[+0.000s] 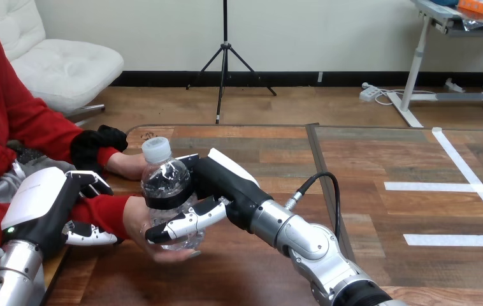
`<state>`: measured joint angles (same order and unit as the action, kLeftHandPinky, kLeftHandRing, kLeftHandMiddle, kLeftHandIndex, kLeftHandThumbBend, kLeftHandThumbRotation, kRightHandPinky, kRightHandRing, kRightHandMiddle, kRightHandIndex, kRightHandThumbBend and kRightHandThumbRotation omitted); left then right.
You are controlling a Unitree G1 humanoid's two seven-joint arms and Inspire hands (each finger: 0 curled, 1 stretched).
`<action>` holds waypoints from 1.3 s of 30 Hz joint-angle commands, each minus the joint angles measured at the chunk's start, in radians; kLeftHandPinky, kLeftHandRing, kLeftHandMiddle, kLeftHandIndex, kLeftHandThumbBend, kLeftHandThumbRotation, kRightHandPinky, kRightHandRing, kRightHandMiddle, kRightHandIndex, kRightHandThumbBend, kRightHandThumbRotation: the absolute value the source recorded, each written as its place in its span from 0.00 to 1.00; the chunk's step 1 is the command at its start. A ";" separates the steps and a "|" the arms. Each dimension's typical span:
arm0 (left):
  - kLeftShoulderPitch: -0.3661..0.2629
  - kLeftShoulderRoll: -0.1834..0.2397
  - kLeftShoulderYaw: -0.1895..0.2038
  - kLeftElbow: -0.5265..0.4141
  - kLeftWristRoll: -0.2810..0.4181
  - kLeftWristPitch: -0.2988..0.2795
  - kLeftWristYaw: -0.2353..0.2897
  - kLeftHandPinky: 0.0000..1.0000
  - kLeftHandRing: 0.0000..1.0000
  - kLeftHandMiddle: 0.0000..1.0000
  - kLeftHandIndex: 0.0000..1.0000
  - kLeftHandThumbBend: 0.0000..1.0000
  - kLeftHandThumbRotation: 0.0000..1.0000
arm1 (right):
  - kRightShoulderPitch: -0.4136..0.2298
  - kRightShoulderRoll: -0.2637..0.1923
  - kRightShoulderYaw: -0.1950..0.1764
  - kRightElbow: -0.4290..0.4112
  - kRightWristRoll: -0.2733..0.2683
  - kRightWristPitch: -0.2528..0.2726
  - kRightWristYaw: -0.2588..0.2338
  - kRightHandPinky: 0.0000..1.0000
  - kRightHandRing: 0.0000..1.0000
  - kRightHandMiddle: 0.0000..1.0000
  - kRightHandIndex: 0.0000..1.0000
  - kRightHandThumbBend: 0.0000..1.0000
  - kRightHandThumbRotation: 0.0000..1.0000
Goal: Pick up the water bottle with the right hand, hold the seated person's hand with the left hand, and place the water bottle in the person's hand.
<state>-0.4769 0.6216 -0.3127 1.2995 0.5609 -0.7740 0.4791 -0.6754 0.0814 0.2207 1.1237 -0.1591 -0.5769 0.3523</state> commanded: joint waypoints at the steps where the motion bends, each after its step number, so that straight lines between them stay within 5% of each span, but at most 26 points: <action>1: -0.046 -0.035 0.016 -0.056 -0.015 -0.017 0.026 0.43 0.48 0.54 0.56 0.86 0.39 | -0.046 0.036 0.003 -0.050 0.009 -0.011 0.029 0.46 0.51 0.55 0.57 0.93 0.27; 11: -0.048 -0.036 0.021 -0.046 -0.028 -0.022 -0.006 0.49 0.54 0.60 0.61 0.93 0.42 | -0.057 -0.019 -0.002 -0.083 -0.002 0.017 0.053 0.54 0.59 0.62 0.61 0.98 0.47; 21: -0.053 -0.025 -0.010 -0.049 0.015 0.013 0.016 0.59 0.64 0.70 0.74 0.99 0.52 | -0.050 -0.067 -0.018 -0.130 0.008 0.047 0.080 0.57 0.63 0.65 0.64 1.00 0.58; 39: -0.060 -0.012 -0.032 -0.045 0.047 0.034 0.001 0.71 0.82 0.88 0.93 1.00 0.66 | -0.040 -0.137 -0.055 -0.142 0.041 0.011 0.128 0.55 0.62 0.66 0.66 0.99 0.62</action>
<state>-0.4827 0.6430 -0.3364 1.2862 0.6052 -0.7417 0.4876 -0.6771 -0.0409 0.1871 1.0211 -0.1395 -0.5372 0.4686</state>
